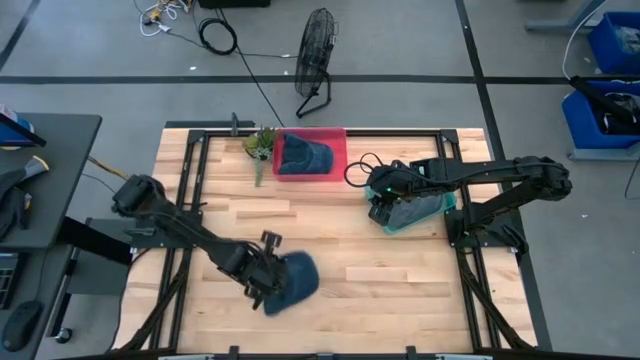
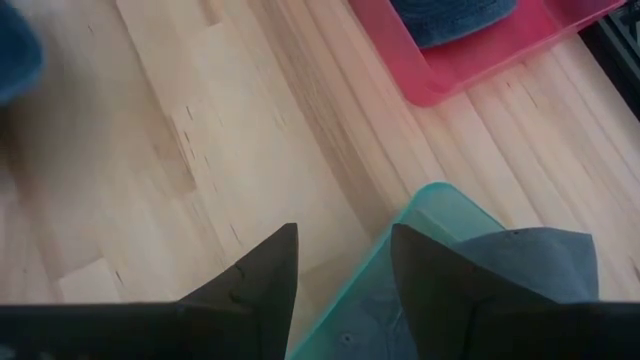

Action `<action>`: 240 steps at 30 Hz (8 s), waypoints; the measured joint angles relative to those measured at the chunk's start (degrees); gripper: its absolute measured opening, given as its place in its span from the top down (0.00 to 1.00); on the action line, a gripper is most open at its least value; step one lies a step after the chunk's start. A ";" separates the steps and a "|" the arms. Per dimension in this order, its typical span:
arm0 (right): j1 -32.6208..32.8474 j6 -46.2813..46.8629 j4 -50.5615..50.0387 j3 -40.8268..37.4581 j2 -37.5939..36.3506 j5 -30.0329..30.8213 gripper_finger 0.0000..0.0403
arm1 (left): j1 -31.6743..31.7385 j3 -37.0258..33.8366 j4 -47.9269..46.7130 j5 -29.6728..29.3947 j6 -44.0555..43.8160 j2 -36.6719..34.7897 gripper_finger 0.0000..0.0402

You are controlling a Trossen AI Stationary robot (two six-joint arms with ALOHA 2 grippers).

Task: Pick & Place hat
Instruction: Put the blue cap into the red bin, then return to Home Position

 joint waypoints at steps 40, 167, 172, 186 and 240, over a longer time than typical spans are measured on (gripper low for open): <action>0.00 -1.60 1.20 0.00 0.02 0.02 0.59 | 61.25 4.39 38.00 12.11 79.33 0.47 0.97; 7.48 -16.50 38.12 -58.75 -75.29 2.27 0.59 | 54.87 -63.62 49.55 30.67 6.93 -95.02 0.67; 7.48 -16.53 37.99 -58.75 -75.28 2.99 0.59 | 54.87 -63.63 49.57 30.65 6.92 -95.02 0.67; 7.48 -15.19 37.96 -58.75 -75.28 2.97 0.59 | 54.89 -63.63 49.63 30.63 6.92 -95.02 0.67; 7.50 -15.26 37.92 -58.73 -75.25 2.95 0.59 | 54.88 -63.67 49.63 30.65 6.96 -95.00 0.67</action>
